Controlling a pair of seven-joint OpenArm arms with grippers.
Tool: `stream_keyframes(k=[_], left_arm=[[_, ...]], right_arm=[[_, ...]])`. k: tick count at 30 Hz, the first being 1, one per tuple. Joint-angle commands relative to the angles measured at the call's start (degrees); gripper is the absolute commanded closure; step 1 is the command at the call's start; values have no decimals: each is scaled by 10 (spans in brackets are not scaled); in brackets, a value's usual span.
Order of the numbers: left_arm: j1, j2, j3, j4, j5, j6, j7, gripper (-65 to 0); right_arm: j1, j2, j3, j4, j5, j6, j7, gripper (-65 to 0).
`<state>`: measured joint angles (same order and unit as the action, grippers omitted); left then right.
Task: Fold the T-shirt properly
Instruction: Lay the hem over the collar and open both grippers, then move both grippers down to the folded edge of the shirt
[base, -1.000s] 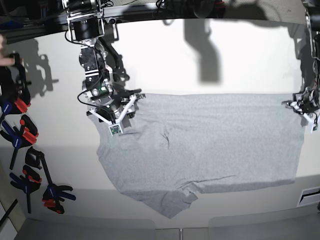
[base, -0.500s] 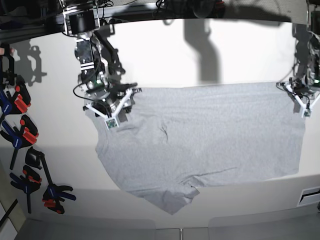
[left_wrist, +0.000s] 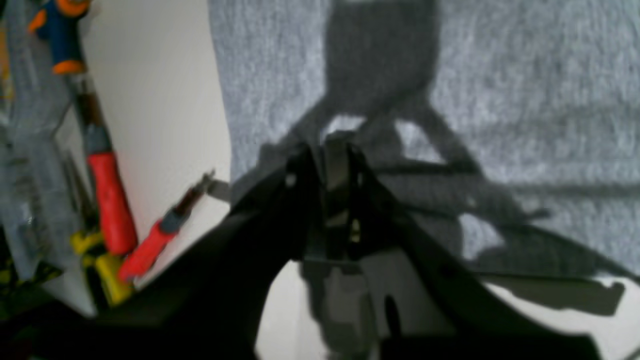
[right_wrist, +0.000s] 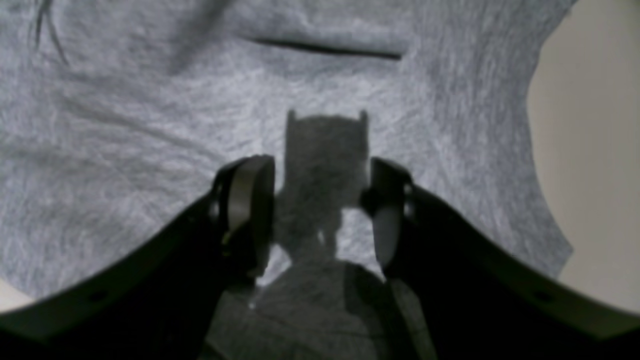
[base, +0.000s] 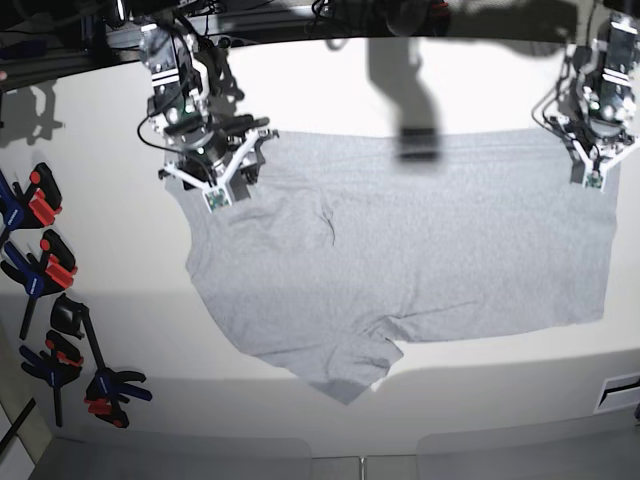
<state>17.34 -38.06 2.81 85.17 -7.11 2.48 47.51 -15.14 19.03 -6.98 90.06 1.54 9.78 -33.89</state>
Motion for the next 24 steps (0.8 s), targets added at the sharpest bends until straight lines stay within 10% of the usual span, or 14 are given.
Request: stream_keyframes(k=[1, 24], left_arm=[[35, 11, 8, -6, -42, -23, 99, -61], [200, 69, -111, 193, -43, -21, 95, -61]], right_arm=[[-31, 12, -1, -13, -46, -5, -117, -291], [-222, 19, 55, 80, -138, -64, -116, -291]])
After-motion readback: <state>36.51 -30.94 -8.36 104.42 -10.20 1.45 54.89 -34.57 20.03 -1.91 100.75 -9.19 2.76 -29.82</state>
